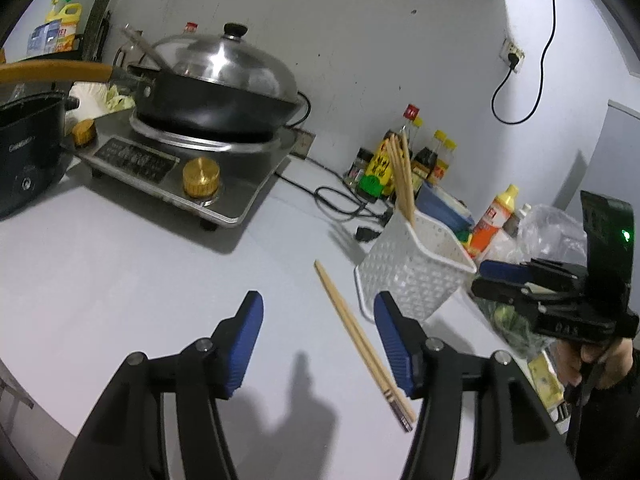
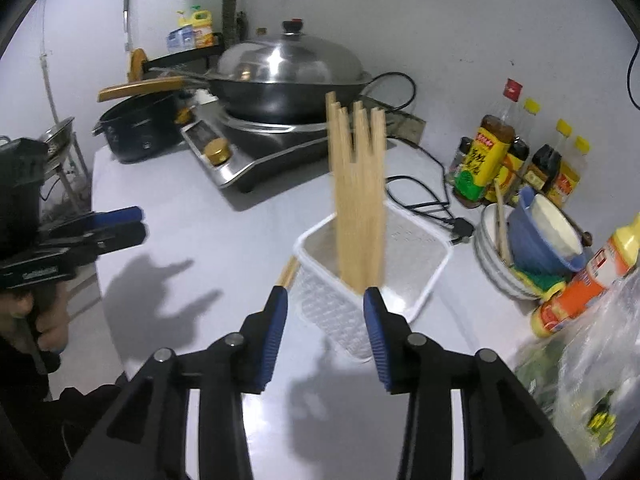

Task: Organize utensils
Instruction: 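Move the right tool back to the chopstick pile and pinch one chopstick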

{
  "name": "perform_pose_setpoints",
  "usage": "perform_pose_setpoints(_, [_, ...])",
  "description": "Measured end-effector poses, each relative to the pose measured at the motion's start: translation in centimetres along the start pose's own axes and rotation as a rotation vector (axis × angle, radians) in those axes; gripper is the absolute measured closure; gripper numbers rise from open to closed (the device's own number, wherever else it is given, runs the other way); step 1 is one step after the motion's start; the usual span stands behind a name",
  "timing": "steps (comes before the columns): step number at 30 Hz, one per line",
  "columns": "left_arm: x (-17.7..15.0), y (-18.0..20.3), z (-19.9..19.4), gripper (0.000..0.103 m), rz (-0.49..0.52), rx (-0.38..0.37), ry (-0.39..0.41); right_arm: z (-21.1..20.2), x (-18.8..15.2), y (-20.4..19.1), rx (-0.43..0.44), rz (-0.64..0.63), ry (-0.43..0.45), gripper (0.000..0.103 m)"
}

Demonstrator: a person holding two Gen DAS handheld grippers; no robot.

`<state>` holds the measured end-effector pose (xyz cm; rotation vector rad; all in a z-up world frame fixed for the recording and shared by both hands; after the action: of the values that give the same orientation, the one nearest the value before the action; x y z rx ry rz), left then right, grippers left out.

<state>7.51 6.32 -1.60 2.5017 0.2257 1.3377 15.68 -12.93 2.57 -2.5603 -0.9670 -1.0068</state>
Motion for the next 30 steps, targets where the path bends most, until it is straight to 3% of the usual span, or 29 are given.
perform_pose_setpoints(10, [-3.1,-2.2,0.5,0.044,0.035,0.097,-0.049,5.7,-4.6,-2.2,0.006,0.053,-0.088,0.066])
perform_pose_setpoints(23, [-3.9,-5.2,1.8,0.044,-0.017,0.103,-0.092,11.6,-4.8,-3.1,0.003,0.073,-0.153,0.066])
perform_pose_setpoints(30, [-3.9,-5.8,2.4,0.044,-0.032,0.1,-0.108,12.9,-4.9,-3.2,0.007,0.074,-0.183,0.082])
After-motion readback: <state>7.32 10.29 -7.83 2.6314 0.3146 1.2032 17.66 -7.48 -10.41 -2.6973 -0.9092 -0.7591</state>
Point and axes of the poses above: each gripper's, at about its wrist camera, not at the fingertips, and z roughly the way its jaws point, y to its right, x to its top, the point moved 3 cm from there along z, roughly the way its jaws point, and after that the axes turned 4 degrees about z, right-handed, at the moved point
